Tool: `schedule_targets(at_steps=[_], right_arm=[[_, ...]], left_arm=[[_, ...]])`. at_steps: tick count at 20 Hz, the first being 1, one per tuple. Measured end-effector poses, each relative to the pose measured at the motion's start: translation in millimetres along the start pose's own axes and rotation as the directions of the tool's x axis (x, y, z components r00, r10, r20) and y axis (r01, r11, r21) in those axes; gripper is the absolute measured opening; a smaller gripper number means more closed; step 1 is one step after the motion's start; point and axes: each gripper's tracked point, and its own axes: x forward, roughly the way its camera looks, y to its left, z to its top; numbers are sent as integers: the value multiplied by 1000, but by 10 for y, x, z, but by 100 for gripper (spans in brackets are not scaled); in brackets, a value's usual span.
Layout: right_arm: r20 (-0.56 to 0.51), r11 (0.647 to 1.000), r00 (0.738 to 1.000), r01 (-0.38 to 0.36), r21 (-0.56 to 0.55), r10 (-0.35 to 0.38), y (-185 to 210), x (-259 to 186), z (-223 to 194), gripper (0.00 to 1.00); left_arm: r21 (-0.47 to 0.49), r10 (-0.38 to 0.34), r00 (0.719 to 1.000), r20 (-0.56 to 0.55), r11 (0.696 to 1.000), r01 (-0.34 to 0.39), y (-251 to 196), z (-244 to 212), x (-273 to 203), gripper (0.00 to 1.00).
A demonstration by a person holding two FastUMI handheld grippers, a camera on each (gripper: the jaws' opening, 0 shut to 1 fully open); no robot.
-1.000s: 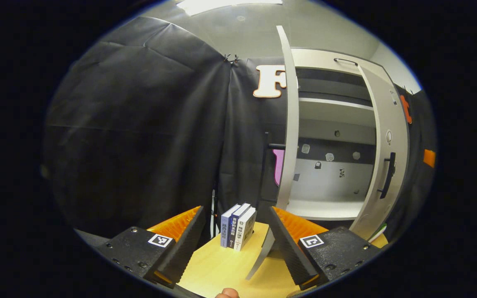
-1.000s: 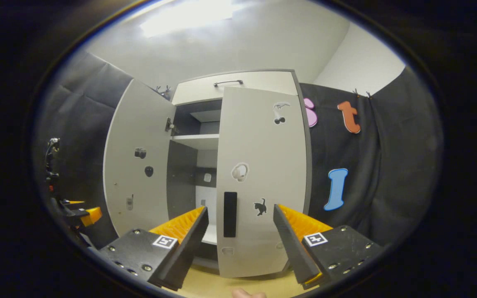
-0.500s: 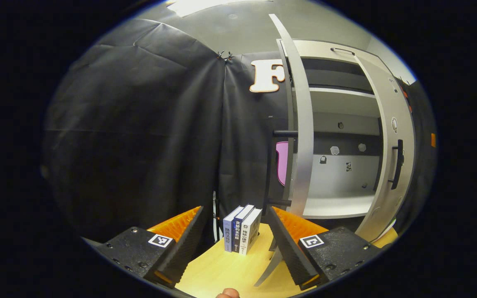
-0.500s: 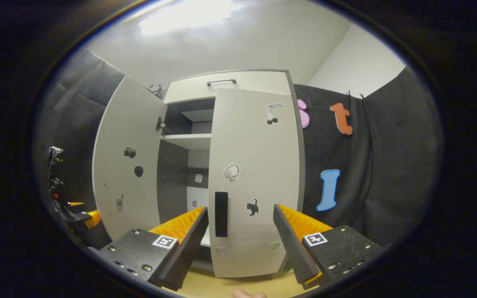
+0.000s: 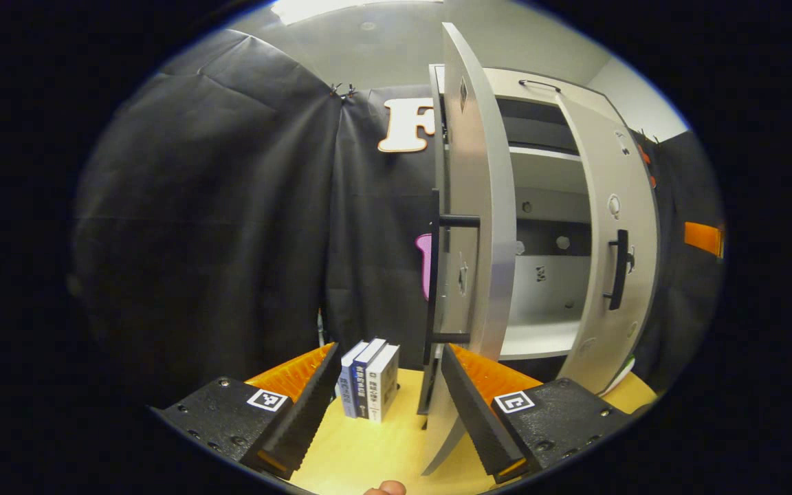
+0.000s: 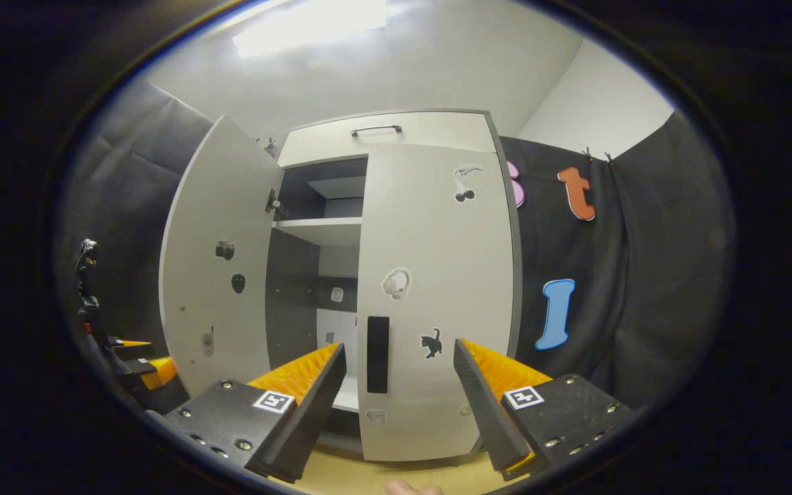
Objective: Grasp the bottle in the cabinet with the left hand and place it on the coaster, then close the right door with the right hand and the left door with the left hand.
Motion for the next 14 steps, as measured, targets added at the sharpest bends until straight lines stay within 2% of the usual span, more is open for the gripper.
schedule_targets(at_steps=[3,4,5,10,11,12,13,14], right_arm=[[2,1000,1000,11,-3,-11,-84,-20,8,95],[1,1000,1000,18,-5,-18,-120,-31,11,92],[1,1000,1000,25,-7,-25,-170,-41,16,95],[7,998,998,65,-15,-65,-407,-115,48,95],[7,997,997,72,-15,-72,-446,-126,58,92],[7,997,997,78,-15,-78,-487,-141,61,95],[10,996,996,83,-15,-83,-520,-159,74,92],[12,996,996,88,-17,-88,-554,-177,78,95]], left_arm=[[-1,-49,999,-2,999,49,-274,-25,17,94],[-2,-68,998,-3,998,68,-370,-27,31,94],[-4,-86,996,-6,996,86,-467,-37,45,94],[-5,-174,985,-9,985,174,-929,-39,89,93],[-5,-188,982,-10,982,188,-997,-48,98,93],[-4,-200,980,-12,980,200,-1069,-51,107,94],[-4,-214,977,-13,977,214,-1143,-55,100,94],[-6,-226,974,-14,974,226,-1203,-54,99,94]])
